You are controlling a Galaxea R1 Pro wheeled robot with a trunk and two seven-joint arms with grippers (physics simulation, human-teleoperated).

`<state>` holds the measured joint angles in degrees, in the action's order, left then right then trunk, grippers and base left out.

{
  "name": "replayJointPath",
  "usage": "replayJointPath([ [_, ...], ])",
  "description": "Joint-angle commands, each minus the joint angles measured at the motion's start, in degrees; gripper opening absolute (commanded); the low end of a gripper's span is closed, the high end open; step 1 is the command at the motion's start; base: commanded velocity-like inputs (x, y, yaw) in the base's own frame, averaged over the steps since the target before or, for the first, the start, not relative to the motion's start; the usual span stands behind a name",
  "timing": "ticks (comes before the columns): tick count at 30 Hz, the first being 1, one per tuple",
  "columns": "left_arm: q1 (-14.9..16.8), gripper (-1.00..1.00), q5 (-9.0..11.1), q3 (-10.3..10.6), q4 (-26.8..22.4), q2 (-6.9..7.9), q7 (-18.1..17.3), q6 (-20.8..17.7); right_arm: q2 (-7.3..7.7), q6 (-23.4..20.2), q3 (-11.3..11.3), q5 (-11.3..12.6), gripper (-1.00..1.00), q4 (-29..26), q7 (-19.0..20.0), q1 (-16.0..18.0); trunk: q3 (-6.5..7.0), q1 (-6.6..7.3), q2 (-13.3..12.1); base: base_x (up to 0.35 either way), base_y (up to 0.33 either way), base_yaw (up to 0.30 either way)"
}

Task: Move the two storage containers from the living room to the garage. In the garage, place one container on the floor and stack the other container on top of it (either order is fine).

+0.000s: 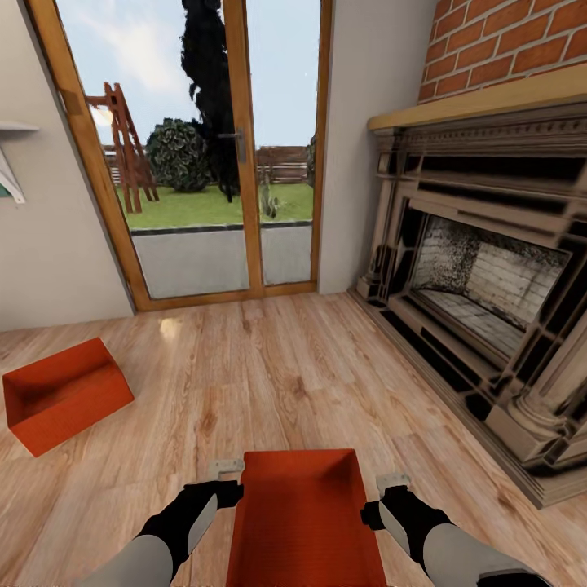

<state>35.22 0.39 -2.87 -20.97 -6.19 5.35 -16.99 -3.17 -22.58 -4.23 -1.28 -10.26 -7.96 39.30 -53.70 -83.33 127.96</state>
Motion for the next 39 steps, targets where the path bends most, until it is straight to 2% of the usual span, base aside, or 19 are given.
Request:
replayJointPath([
  [1,0.0,1.00,0.1,-0.3,-0.1,-0.05,0.1,-0.3,0.01,-0.4,-0.4,-0.1,1.00,-0.1,-0.1,0.0,-0.06,0.00,0.0,0.000,0.000,0.000],
  [9,0.0,1.00,0.1,-0.3,-0.1,-0.11,0.1,-0.3,0.01,-0.4,-0.4,-0.1,1.00,-0.1,-0.1,0.0,-0.06,0.00,0.0,0.000,0.000,0.000],
  [13,0.0,1.00,0.1,-0.3,-0.1,-0.09,0.1,-0.3,0.01,-0.4,-0.4,-0.1,1.00,-0.1,-0.1,0.0,-0.78,-0.87,1.6,0.000,0.000,0.000],
  [28,0.0,1.00,0.1,-0.3,-0.1,-0.08,0.0,-0.3,0.01,-0.4,-0.4,-0.1,1.00,-0.2,-0.1,0.1,-0.78,-0.87,1.6,0.000,0.000,0.000],
  [37,0.0,1.00,0.1,-0.3,-0.1,-0.07,0.0,-0.3,0.01,-0.4,-0.4,-0.1,1.00,-0.3,-0.1,1.6,-0.78,-0.87,1.6,0.000,0.000,0.000],
  [39,0.0,1.00,0.1,-0.3,-0.1,-0.06,0.0,-0.3,-0.02,-0.4,-0.4,-0.1,1.00,-0.3,-0.1,1.7,-1.13,-1.31,2.4,0.000,0.000,0.000],
])
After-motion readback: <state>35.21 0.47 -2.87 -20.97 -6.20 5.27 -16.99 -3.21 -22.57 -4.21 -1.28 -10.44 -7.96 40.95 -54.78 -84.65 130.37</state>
